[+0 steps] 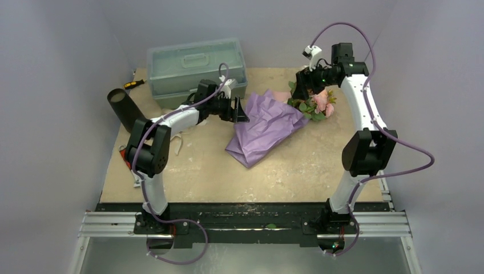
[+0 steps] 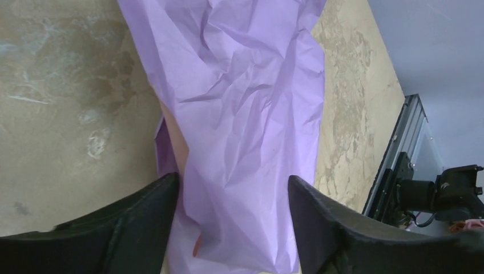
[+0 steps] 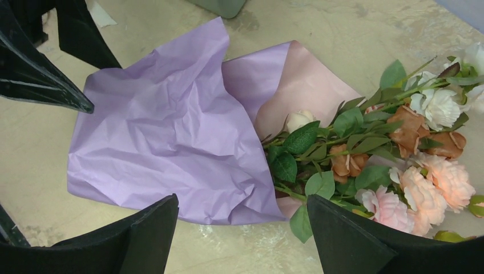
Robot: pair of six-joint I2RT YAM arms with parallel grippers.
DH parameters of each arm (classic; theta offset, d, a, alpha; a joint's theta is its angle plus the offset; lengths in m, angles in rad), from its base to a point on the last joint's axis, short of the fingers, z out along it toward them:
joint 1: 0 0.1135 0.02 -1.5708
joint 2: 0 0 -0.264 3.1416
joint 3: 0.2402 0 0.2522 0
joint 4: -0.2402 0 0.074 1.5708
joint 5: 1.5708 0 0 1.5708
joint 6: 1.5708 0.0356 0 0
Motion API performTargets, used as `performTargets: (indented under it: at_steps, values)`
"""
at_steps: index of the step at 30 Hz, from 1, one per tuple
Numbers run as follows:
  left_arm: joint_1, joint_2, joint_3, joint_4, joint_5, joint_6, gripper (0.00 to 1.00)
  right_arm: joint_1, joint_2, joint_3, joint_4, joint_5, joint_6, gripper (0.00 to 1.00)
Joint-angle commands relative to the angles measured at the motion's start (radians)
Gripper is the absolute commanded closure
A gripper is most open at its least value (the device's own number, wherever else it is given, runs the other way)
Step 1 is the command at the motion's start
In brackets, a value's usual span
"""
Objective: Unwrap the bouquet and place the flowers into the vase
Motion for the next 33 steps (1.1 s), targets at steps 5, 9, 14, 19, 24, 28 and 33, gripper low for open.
performTargets:
  at_steps: [5, 9, 14, 19, 24, 28, 33]
  values:
    - [-0.092, -0.014, 0.064, 0.056, -0.004, 0.05, 0.73, -0.015, -0.088, 0.087, -0.004, -0.034, 0.073, 0.14]
    - [-0.149, -0.069, 0.059, 0.073, 0.021, 0.096, 0.99, -0.054, -0.105, 0.111, -0.008, -0.032, 0.097, 0.14]
    - [-0.244, -0.138, 0.049, 0.075, 0.041, 0.199, 1.0, -0.066, -0.112, 0.131, -0.044, -0.004, 0.092, 0.15]
    - [-0.35, -0.163, 0.049, -0.051, 0.078, 0.41, 1.0, -0.074, -0.13, 0.117, -0.068, 0.027, 0.071, 0.15]
    - [-0.467, -0.158, 0.044, -0.206, 0.059, 0.688, 1.0, -0.074, -0.155, 0.082, -0.083, 0.046, 0.021, 0.15]
    - [-0.552, -0.119, 0.05, -0.244, 0.009, 0.816, 1.0, -0.074, -0.174, 0.027, -0.097, 0.057, -0.036, 0.15]
    - [-0.601, -0.073, 0.094, -0.231, -0.018, 0.835, 0.67, -0.074, -0.168, -0.034, -0.141, 0.088, -0.123, 0.15]
